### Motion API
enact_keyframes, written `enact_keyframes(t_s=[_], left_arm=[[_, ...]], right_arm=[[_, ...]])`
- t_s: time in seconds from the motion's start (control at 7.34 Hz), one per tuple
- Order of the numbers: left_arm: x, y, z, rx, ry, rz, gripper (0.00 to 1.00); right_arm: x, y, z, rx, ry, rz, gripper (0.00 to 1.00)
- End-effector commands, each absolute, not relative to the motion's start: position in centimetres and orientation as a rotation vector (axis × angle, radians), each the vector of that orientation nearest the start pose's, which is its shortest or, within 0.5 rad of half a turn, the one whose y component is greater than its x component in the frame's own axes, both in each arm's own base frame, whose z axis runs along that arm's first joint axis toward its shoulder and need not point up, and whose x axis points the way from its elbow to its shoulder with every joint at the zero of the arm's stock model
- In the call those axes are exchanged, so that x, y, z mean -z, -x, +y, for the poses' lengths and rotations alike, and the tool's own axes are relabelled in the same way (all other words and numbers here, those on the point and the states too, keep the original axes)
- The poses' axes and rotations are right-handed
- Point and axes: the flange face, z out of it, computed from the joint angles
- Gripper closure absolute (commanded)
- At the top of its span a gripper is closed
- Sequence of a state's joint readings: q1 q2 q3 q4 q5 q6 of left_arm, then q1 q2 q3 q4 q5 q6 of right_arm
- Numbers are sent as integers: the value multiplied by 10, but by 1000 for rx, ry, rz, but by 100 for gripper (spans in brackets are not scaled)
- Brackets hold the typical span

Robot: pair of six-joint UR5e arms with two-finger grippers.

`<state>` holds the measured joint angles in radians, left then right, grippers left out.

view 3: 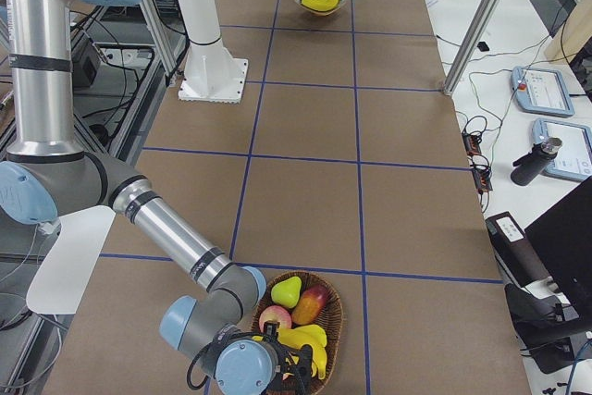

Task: Transfer all bananas from basket to plate

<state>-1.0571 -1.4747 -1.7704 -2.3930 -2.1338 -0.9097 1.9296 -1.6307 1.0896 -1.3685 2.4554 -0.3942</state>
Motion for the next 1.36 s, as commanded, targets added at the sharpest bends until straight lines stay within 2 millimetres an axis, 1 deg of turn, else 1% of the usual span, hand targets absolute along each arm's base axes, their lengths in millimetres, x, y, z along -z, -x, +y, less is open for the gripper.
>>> enact_keyframes(t_s=[0.0,0.14,0.41,0.55,0.68,0.82,0.95,1.23], left_arm=[[-516,-165,-455,99,-341,981,0],[-516,-165,-455,99,-341,981,0],[-515,-165,-455,98,-342,982,0],[-514,-165,-455,98,-343,983,0],[-514,-165,-455,98,-343,983,0],[-514,-165,-455,98,-343,983,0],[-514,-165,-455,98,-343,983,0],[-510,-167,-456,95,-347,988,0]], right_arm=[[-887,-186,-336,-117,-18,-934,8],[-887,-186,-337,-119,-17,-934,13],[-891,-186,-335,-123,-8,-935,18],[-891,-186,-335,-123,-7,-935,26],[-891,-186,-336,-123,-9,-934,43],[-890,-187,-338,-123,-10,-934,81],[-888,-188,-339,-118,-16,-933,100],[-887,-188,-340,-114,-20,-930,100]])
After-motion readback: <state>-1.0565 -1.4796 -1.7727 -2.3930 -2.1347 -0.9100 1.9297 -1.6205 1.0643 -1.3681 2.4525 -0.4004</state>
